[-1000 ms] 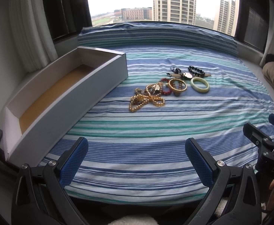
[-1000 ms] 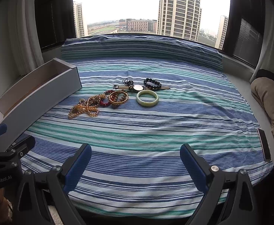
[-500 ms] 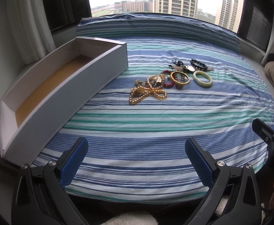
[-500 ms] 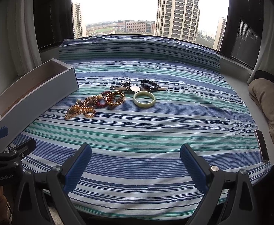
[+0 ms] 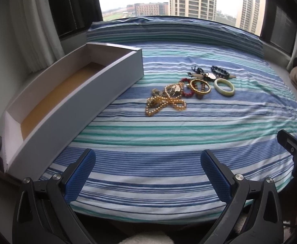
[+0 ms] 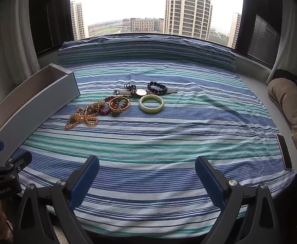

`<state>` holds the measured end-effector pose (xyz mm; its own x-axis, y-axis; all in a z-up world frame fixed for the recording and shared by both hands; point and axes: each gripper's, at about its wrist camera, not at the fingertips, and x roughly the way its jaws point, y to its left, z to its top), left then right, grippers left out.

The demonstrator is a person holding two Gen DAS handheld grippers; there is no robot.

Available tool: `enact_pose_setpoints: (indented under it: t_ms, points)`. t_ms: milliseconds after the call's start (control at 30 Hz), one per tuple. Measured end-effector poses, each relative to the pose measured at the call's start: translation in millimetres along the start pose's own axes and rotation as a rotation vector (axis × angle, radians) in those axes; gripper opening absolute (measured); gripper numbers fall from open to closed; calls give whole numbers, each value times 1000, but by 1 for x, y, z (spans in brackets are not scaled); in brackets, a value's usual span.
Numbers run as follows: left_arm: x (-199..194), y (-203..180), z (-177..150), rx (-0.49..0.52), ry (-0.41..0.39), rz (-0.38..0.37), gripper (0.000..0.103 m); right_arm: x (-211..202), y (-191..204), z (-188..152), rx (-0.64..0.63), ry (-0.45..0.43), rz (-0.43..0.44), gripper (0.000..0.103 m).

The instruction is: Organize jewelry

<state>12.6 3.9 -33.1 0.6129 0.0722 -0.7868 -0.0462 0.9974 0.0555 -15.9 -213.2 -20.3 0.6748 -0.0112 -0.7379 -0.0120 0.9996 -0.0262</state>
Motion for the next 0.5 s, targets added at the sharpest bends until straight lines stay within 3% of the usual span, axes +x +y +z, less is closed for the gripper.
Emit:
enact_pose_setpoints:
  t_ms: [367,500]
  points:
    - [11,0,0,0,40,-20,102,3,4,-1,-18,18,-10,97]
    - [8,-1,-1,-2,28,-38,102,4,-3,-1,24,16,34,97]
